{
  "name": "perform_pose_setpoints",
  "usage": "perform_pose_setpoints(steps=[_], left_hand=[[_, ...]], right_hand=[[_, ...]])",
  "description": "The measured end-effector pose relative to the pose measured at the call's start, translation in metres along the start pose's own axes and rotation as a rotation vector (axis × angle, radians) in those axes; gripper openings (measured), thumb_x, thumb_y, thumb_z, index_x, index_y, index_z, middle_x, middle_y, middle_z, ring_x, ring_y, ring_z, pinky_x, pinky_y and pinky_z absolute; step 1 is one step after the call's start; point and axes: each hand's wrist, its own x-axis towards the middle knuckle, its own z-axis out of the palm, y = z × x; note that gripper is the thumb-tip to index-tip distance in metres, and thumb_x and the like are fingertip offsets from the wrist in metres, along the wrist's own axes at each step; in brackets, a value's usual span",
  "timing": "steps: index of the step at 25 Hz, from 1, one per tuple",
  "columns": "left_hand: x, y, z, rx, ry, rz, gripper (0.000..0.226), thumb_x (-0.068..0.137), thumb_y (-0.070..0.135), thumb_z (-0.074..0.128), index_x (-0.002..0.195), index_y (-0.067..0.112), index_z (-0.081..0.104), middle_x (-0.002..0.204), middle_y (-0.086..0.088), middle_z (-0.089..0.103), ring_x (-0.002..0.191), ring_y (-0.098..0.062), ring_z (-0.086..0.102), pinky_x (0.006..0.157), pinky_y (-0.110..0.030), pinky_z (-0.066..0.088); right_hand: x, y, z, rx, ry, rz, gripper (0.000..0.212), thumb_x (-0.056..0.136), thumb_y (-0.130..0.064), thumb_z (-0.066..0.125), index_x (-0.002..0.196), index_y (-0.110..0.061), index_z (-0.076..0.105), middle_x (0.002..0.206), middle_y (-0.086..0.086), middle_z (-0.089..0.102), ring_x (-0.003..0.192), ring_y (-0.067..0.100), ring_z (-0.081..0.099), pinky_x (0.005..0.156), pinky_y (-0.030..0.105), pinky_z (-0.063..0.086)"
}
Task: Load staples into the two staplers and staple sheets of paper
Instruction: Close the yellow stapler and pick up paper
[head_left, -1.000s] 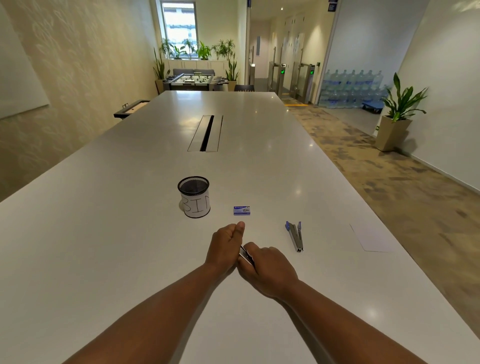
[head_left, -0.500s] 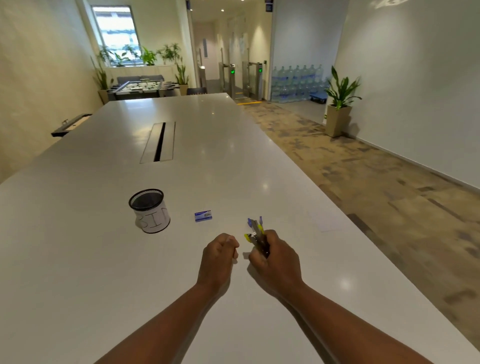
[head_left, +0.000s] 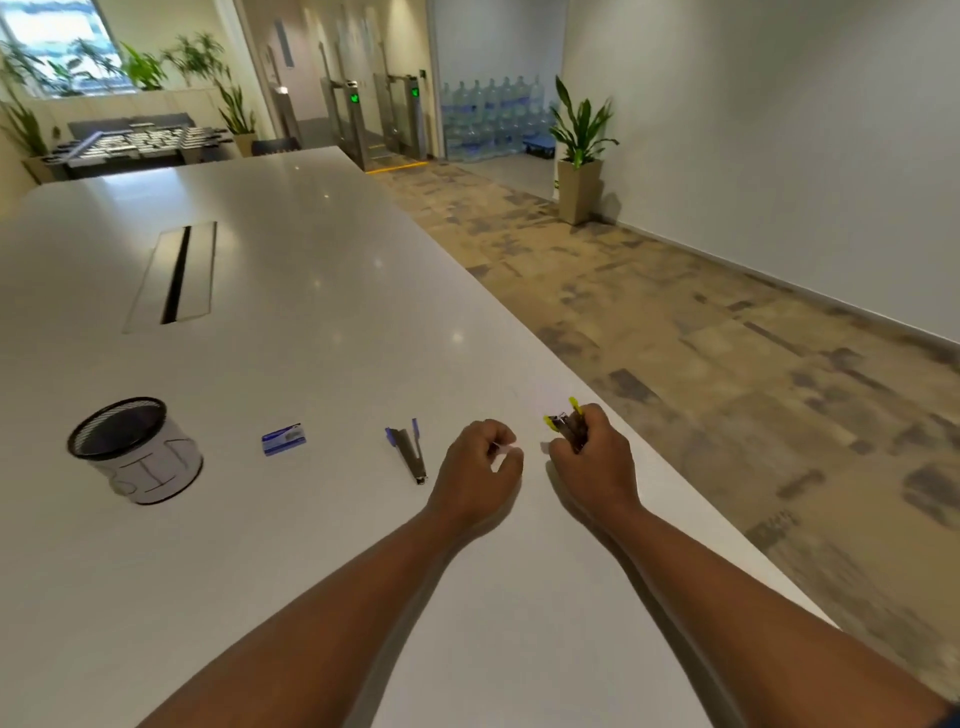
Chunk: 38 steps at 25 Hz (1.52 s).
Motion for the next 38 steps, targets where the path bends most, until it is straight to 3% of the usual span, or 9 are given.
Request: perform_pose_setpoints(steps=[3,6,11,19,27,31,34,36,38], left_hand=[[0.034,0.0,0.017,0.067,0.027,-0.005,0.036,0.089,0.028,0.071,0.122,0.016,0.062,0.119,0.003,0.059,0.112,-0.017,0.06,0.095,-0.025,0.047],[0.064,-0.002,0.03,0.235,0.008,-0.056,0.066,0.088,0.047,0.068,0.144,0.018,0.049,0.147,-0.003,0.052,0.136,-0.026,0.044,0.111,-0.04,0.035],[0.095,-0.006,0.045,0.415,-0.111,-0.048,0.1,0.074,0.07,0.059,0.157,0.026,0.024,0.14,0.001,0.056,0.139,-0.029,0.033,0.097,-0.047,0.029],[0.096,-0.007,0.047,0.409,-0.029,0.024,0.069,0.081,0.061,0.069,0.143,0.035,0.054,0.129,0.008,0.069,0.132,-0.024,0.044,0.093,-0.039,0.027],[0.078,-0.003,0.041,0.319,-0.036,0.085,0.065,0.081,0.053,0.075,0.14,0.028,0.06,0.133,0.009,0.068,0.13,-0.015,0.052,0.102,-0.029,0.033],[0.073,-0.001,0.039,0.288,-0.041,0.098,0.083,0.082,0.05,0.078,0.152,0.021,0.044,0.154,0.0,0.05,0.14,-0.017,0.046,0.114,-0.031,0.035],[0.068,0.004,0.027,0.018,-0.099,0.0,0.103,0.08,0.043,0.083,0.16,0.023,0.021,0.165,-0.003,0.027,0.147,-0.02,0.035,0.118,-0.037,0.037],[0.061,0.009,0.015,-0.23,-0.09,-0.106,0.104,0.082,0.033,0.084,0.16,0.027,0.016,0.158,-0.005,0.039,0.137,-0.019,0.049,0.11,-0.034,0.046],[0.054,0.014,-0.005,-0.312,0.035,-0.21,0.084,0.089,0.024,0.078,0.156,0.027,0.028,0.125,-0.004,0.063,0.103,-0.011,0.064,0.089,-0.021,0.054]], right_hand=[[0.018,0.008,-0.006,-0.031,-0.031,-0.01,0.017,0.076,-0.029,0.059,0.072,-0.033,0.043,0.064,-0.009,0.057,0.06,0.01,0.052,0.053,0.031,0.038],[0.036,0.017,-0.007,-0.003,0.022,0.038,0.011,0.082,-0.024,0.062,0.078,-0.021,0.052,0.07,-0.005,0.061,0.067,0.022,0.055,0.061,0.037,0.044],[0.063,0.024,-0.004,-0.077,0.062,0.105,0.017,0.087,-0.027,0.067,0.084,-0.016,0.055,0.086,0.003,0.061,0.078,0.024,0.055,0.067,0.032,0.036],[0.072,0.028,-0.003,-0.107,0.039,0.154,0.02,0.087,-0.035,0.069,0.09,-0.017,0.059,0.085,0.0,0.062,0.077,0.022,0.056,0.064,0.031,0.034],[0.073,0.017,-0.003,-0.097,-0.047,0.208,0.027,0.076,-0.036,0.079,0.086,-0.024,0.057,0.08,-0.008,0.063,0.071,0.014,0.059,0.054,0.025,0.035],[0.07,0.014,-0.003,0.059,-0.089,0.265,0.024,0.073,-0.024,0.08,0.083,-0.023,0.058,0.08,-0.003,0.067,0.073,0.019,0.064,0.066,0.037,0.052],[0.06,0.007,-0.004,0.392,-0.103,0.264,0.023,0.074,-0.013,0.082,0.083,-0.021,0.062,0.076,-0.002,0.069,0.064,0.012,0.064,0.057,0.025,0.053],[0.054,-0.004,-0.002,0.533,-0.156,0.255,0.02,0.079,-0.014,0.082,0.087,-0.019,0.064,0.073,-0.004,0.069,0.059,0.004,0.063,0.055,0.02,0.05],[0.047,-0.02,0.006,0.566,-0.222,0.23,0.018,0.082,-0.016,0.081,0.089,-0.016,0.065,0.072,-0.006,0.067,0.057,0.003,0.06,0.053,0.02,0.047]])
